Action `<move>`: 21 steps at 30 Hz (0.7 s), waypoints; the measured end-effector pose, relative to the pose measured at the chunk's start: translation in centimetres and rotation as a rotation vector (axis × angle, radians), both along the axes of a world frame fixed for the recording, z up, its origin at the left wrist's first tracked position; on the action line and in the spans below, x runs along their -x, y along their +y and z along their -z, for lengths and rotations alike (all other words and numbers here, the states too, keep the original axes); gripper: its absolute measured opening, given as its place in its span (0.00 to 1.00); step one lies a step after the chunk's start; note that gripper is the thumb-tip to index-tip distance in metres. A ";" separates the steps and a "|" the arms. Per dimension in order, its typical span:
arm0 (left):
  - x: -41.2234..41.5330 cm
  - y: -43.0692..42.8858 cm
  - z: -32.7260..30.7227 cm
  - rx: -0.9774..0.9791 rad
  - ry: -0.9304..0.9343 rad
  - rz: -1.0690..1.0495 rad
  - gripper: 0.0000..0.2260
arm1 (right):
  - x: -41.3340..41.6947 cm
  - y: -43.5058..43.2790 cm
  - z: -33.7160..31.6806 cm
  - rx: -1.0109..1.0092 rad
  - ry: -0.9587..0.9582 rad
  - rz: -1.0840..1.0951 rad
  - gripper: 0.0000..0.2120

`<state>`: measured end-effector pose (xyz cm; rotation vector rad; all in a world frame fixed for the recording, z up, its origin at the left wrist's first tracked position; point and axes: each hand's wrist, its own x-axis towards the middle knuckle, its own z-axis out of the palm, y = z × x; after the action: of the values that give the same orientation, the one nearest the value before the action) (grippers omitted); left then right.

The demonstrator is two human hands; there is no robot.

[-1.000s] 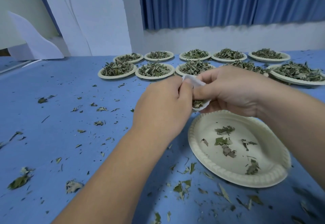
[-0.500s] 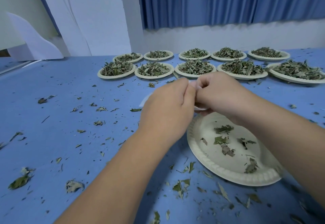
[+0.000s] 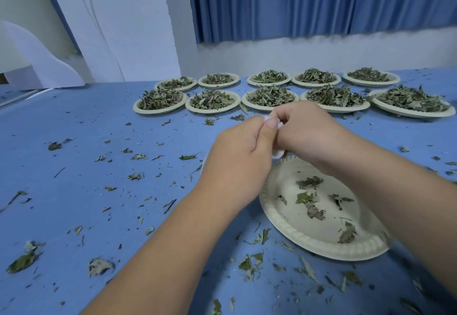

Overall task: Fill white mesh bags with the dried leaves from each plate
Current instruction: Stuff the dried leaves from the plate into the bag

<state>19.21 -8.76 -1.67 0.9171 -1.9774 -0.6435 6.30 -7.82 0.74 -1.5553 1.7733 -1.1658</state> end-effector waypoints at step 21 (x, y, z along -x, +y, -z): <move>0.0 -1.1 0.3 0.060 -0.038 -0.211 0.20 | 4.9 6.8 1.7 -0.033 0.571 0.046 0.20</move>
<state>19.24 -9.88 -1.96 1.0905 -1.8899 -0.4476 1.35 -1.05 -0.95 -1.9716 2.1713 -0.7425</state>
